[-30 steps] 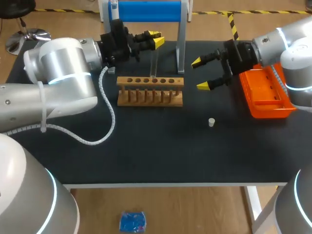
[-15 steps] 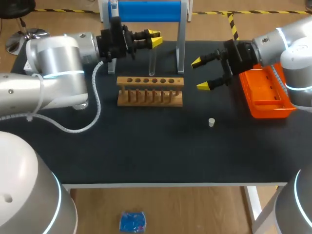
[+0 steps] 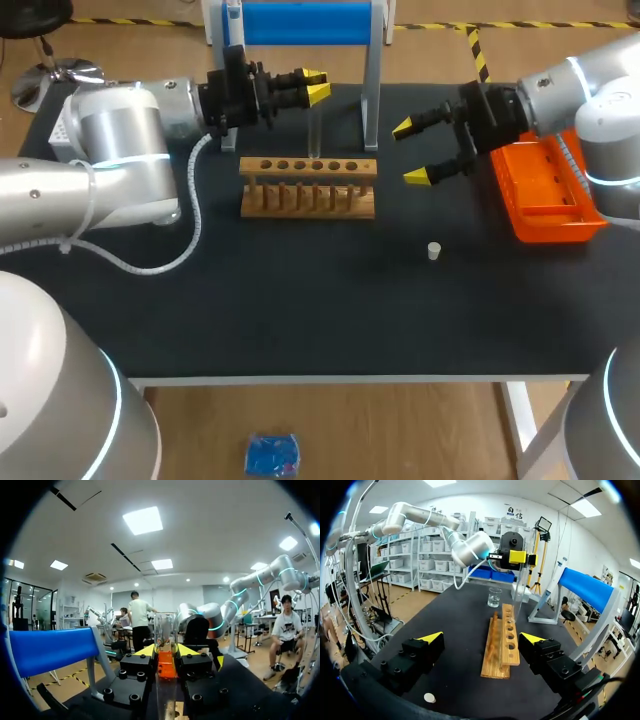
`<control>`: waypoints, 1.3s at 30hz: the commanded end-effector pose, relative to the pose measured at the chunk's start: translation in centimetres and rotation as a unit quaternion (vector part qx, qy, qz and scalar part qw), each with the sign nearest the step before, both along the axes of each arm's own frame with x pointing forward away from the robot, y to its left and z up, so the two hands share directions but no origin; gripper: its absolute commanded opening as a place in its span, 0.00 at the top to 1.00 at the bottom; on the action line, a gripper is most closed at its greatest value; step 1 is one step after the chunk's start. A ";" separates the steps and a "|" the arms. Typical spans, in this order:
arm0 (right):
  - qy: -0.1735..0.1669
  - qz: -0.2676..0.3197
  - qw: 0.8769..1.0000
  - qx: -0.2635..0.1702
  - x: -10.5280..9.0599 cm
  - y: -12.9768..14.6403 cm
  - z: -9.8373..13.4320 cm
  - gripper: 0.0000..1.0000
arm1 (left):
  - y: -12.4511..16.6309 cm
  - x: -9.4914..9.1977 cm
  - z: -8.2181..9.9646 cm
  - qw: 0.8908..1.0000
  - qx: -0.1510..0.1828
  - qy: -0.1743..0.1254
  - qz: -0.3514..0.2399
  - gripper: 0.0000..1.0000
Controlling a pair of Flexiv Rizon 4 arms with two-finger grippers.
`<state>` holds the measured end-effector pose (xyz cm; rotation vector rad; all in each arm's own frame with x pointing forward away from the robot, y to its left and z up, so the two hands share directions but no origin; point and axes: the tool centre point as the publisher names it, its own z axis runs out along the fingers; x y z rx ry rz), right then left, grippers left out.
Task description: Invert the test tube, pick up the pipette, mount the tip to pipette, aspirate from beaker and dispense into the tube, eject the tip, return the pipette, and cap with the stopper.
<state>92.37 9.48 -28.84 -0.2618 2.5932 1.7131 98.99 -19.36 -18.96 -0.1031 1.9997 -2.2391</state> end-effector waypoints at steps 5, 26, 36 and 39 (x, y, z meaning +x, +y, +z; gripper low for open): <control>0.000 0.001 1.000 0.000 0.0 -0.1 0.0 0.00 | -0.2 0.4 -0.7 1.000 -0.008 -0.001 -0.005 1.00; 0.000 0.001 1.000 0.000 0.0 -0.1 0.0 0.00 | 0.1 1.0 -2.5 1.000 -0.008 0.009 0.005 1.00; 0.000 0.001 1.000 0.000 0.0 -0.1 0.0 0.00 | 0.5 0.9 -2.9 0.999 0.032 0.025 0.003 1.00; 0.000 0.001 1.000 0.000 0.0 -0.1 0.0 0.00 | 0.6 0.9 -3.0 0.998 0.051 0.027 0.002 1.00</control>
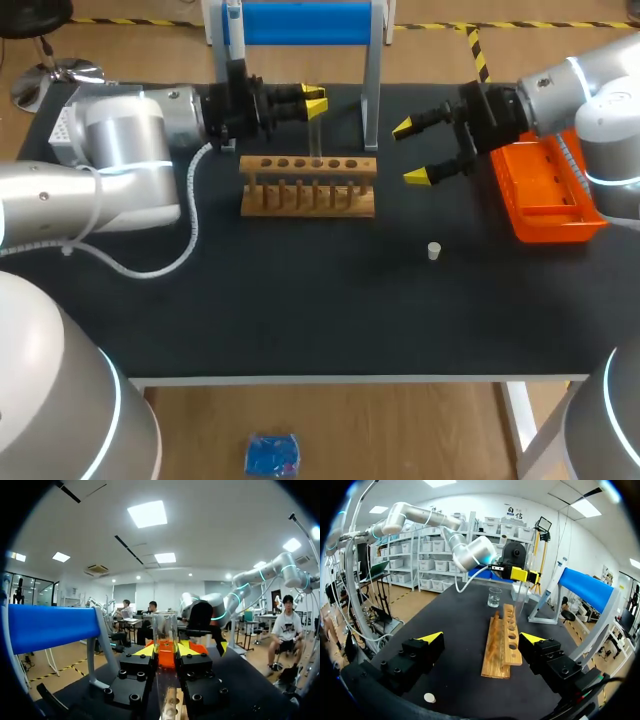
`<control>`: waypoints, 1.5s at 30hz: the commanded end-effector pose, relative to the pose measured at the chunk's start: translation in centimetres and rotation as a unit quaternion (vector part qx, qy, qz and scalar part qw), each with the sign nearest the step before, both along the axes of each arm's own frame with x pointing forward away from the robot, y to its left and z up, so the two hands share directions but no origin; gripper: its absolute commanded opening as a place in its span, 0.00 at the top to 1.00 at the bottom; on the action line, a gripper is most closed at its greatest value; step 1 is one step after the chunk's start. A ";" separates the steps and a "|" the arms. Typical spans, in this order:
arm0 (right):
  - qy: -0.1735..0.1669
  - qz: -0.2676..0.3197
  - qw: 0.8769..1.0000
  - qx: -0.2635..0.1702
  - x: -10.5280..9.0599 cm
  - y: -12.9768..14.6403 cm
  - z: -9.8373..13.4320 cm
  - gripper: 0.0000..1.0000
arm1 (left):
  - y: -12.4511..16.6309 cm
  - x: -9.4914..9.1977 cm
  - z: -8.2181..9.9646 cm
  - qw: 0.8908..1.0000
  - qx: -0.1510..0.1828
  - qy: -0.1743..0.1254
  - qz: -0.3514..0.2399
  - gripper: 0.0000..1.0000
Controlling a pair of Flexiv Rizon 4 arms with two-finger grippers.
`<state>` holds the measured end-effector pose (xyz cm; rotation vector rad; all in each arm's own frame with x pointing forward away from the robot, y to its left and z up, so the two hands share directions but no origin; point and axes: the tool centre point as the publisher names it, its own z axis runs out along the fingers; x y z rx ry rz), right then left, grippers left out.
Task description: Invert the test tube, pick up the pipette, mount the tip to pipette, aspirate from beaker and dispense into the tube, eject the tip, return the pipette, and cap with the stopper.
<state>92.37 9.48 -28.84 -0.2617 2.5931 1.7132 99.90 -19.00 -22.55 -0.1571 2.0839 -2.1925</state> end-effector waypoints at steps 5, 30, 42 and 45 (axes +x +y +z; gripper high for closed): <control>0.000 0.001 1.000 0.000 0.0 -0.1 0.0 0.00 | 0.3 -0.1 0.4 0.999 0.047 0.005 -0.007 1.00; 0.000 0.001 1.000 0.000 0.0 -0.1 0.0 0.00 | 0.5 -0.3 -2.2 0.990 0.130 0.042 -0.030 1.00; 0.000 0.001 1.000 0.000 0.0 -0.1 0.0 0.00 | 0.6 0.0 -3.4 0.990 0.128 0.050 -0.026 1.00; 0.000 0.001 1.000 0.000 0.0 -0.1 0.0 0.00 | 0.7 0.1 -3.7 0.990 0.127 0.053 -0.023 1.00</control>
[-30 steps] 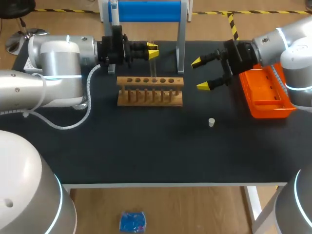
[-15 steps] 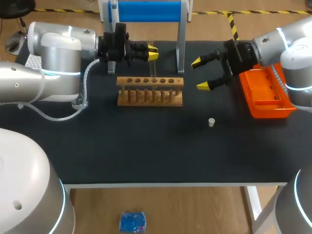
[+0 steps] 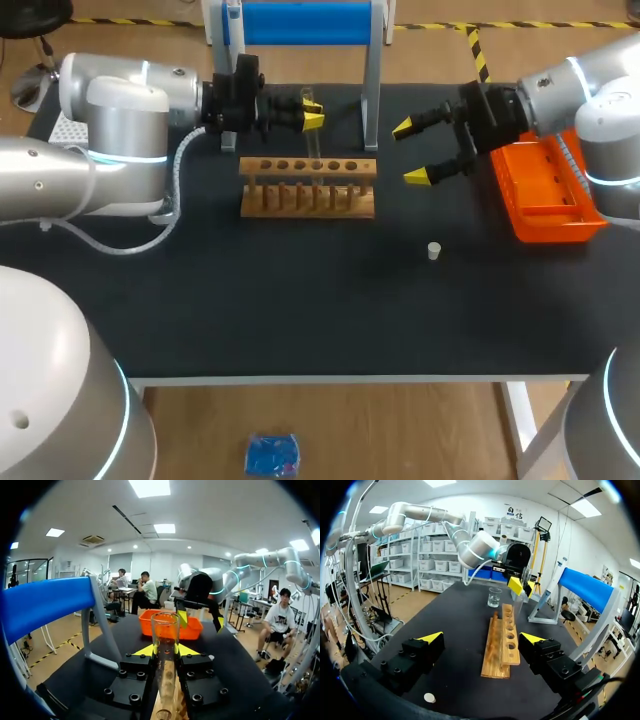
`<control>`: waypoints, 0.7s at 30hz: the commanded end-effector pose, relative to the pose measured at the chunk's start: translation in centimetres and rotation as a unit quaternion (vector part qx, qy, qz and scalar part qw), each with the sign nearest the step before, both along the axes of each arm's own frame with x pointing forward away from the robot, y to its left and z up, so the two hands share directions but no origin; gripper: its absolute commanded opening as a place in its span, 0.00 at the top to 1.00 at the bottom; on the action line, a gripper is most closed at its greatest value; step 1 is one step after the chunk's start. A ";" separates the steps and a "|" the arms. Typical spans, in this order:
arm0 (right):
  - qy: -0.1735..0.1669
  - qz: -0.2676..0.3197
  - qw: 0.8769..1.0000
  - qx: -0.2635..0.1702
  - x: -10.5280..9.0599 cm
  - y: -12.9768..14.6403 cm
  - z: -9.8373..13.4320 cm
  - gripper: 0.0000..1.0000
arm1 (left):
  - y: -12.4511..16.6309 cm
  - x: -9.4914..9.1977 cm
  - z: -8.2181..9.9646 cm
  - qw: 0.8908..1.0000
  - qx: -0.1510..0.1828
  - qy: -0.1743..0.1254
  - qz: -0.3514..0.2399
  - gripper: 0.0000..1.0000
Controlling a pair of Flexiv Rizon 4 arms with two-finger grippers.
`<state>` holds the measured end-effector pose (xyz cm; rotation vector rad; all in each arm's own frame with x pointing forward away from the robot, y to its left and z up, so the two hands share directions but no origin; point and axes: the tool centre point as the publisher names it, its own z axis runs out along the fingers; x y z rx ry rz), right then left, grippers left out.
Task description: Invert the test tube, pick up the pipette, mount the tip to pipette, aspirate from beaker and dispense into the tube, eject the tip, return the pipette, and cap with the stopper.
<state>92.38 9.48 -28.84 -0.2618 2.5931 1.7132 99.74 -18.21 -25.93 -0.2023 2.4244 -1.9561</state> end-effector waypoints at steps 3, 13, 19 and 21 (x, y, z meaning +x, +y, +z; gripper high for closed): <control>0.000 0.001 1.000 0.000 0.0 -0.1 0.0 0.00 | 0.0 0.3 -0.6 1.000 -0.001 0.004 0.002 1.00; 0.000 0.001 1.000 0.000 0.0 -0.1 0.0 0.00 | 0.0 0.5 -1.3 1.000 -0.003 0.009 0.003 1.00; 0.000 0.001 1.000 0.000 0.0 -0.1 0.0 0.00 | -0.1 0.7 -1.6 1.000 -0.003 0.011 0.002 1.00; 0.000 0.001 1.000 0.000 0.0 -0.1 0.0 0.00 | -0.1 0.7 -1.8 1.000 -0.001 0.012 0.000 1.00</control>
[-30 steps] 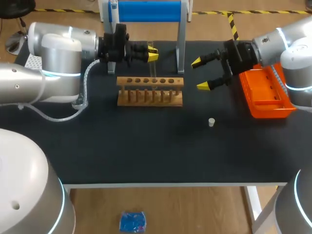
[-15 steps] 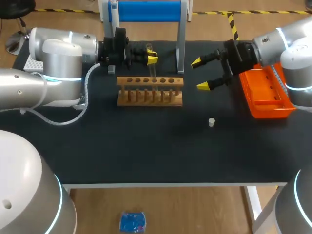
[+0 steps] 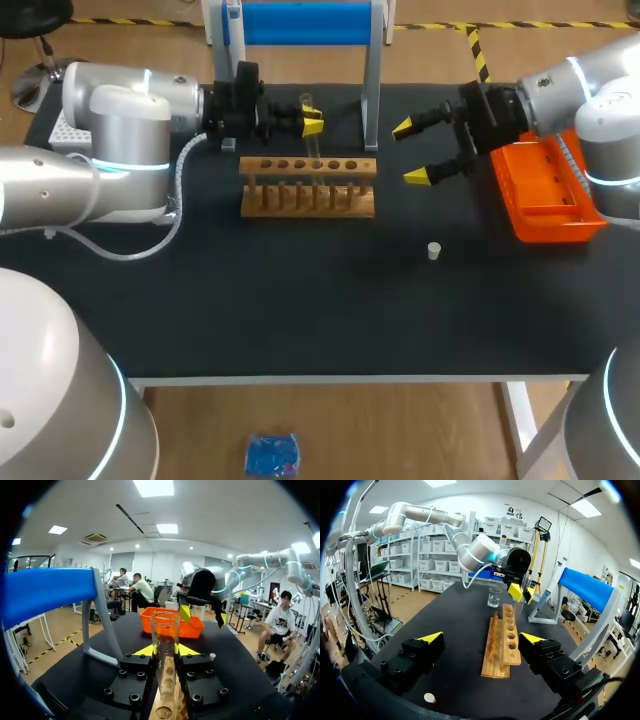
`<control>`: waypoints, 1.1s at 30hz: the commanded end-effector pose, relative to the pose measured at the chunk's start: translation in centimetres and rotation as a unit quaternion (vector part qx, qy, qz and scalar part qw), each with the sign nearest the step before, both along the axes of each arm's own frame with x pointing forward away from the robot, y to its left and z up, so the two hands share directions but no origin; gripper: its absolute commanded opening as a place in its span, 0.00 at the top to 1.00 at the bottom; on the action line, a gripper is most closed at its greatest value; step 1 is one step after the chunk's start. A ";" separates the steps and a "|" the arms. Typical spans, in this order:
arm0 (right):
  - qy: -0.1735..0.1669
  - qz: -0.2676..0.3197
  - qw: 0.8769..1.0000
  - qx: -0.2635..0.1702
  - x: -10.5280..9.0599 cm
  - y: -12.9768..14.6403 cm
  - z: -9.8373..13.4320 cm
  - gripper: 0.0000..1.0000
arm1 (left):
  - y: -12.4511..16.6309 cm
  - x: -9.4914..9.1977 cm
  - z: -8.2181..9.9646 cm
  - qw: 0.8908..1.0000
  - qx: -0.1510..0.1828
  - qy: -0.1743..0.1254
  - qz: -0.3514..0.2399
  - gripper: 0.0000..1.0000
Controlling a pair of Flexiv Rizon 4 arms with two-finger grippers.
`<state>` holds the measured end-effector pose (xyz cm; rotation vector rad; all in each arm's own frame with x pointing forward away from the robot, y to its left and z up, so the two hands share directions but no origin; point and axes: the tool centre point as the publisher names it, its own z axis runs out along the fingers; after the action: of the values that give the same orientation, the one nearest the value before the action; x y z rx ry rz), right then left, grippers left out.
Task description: Invert the test tube, pick up the pipette, mount the tip to pipette, aspirate from beaker and dispense into the tube, eject the tip, return the pipette, and cap with the stopper.
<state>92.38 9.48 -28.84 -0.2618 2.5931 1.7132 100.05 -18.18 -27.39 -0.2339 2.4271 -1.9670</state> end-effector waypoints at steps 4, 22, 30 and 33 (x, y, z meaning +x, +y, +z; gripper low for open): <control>0.000 0.001 1.000 0.000 0.0 -0.1 0.0 0.00 | -0.3 0.5 -0.6 1.000 0.004 0.004 -0.006 1.00; 0.000 0.001 1.000 0.000 0.0 -0.1 0.0 0.00 | -0.4 0.7 -1.3 1.000 0.010 0.012 -0.008 1.00; 0.000 0.001 1.000 0.000 0.0 -0.1 0.0 0.00 | -0.1 0.5 -1.2 1.000 0.009 0.011 -0.002 1.00; 0.000 0.001 1.000 0.000 0.0 -0.1 0.0 0.00 | -0.1 0.4 -1.1 1.000 0.009 0.008 -0.002 1.00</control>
<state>92.38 9.48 -28.84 -0.2618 2.5931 1.7132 100.58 -18.42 -28.40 -0.2437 2.4599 -1.9552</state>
